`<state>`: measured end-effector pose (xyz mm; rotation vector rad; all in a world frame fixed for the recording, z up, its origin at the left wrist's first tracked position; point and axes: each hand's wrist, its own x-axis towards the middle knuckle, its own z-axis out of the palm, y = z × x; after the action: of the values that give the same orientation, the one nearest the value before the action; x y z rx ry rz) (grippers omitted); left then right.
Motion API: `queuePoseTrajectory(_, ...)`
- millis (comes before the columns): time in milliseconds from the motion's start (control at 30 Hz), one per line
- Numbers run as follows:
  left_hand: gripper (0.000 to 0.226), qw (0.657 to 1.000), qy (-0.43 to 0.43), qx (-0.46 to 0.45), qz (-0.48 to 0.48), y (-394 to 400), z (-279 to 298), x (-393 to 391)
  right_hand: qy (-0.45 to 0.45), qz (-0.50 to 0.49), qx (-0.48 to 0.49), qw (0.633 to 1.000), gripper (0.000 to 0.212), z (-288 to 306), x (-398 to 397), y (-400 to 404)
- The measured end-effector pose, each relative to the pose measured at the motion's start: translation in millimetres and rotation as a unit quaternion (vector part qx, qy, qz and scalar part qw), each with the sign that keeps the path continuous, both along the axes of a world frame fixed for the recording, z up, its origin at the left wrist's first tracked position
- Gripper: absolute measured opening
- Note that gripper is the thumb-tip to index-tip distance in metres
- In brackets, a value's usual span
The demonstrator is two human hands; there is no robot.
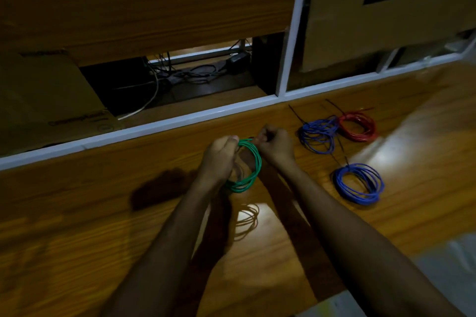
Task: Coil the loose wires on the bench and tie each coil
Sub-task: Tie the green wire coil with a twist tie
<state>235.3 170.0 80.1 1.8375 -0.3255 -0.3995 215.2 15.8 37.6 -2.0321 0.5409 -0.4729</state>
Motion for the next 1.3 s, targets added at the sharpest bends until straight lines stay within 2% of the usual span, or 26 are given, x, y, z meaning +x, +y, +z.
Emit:
queuePoseTrajectory(67,0.034,0.999,-0.002,-0.012,-0.042,-21.9,1.7,-14.4,-0.044,-0.029,0.01,0.999,0.009,11.3,-31.8,-23.8)
queuePoseTrajectory(300,0.038,0.989,-0.014,-0.042,-0.144,-115.5,5.6,-87.9,-0.071,-0.052,0.052,0.995,0.015,34.1,-142.0,-117.1)
queuePoseTrajectory(400,0.035,0.981,-0.014,-0.065,-0.181,-160.3,6.5,-128.5,-0.103,-0.101,0.071,0.987,0.012,49.8,-198.3,-150.3)
queuePoseTrajectory(567,0.037,0.97,0.02,-0.093,-0.222,-229.8,17.3,-209.6,-0.105,-0.176,-0.026,0.978,0.011,57.8,-284.1,-215.6)
queuePoseTrajectory(700,0.039,0.967,0.043,-0.096,-0.234,-281.1,22.1,-272.0,-0.109,-0.225,-0.034,0.968,0.012,54.9,-341.4,-267.2)
queuePoseTrajectory(833,0.046,0.969,0.003,-0.093,-0.227,-326.7,18.3,-319.2,-0.119,-0.233,-0.027,0.965,0.013,52.3,-393.4,-315.8)
queuePoseTrajectory(1000,0.045,0.975,-0.022,-0.064,-0.211,-356.0,17.1,-342.7,-0.138,-0.234,-0.001,0.962,0.018,67.2,-423.5,-355.3)
queuePoseTrajectory(1300,0.039,0.967,-0.012,-0.079,-0.241,-375.2,21.4,-344.0,-0.128,-0.27,0.021,0.954,0.012,83.8,-424.5,-385.7)
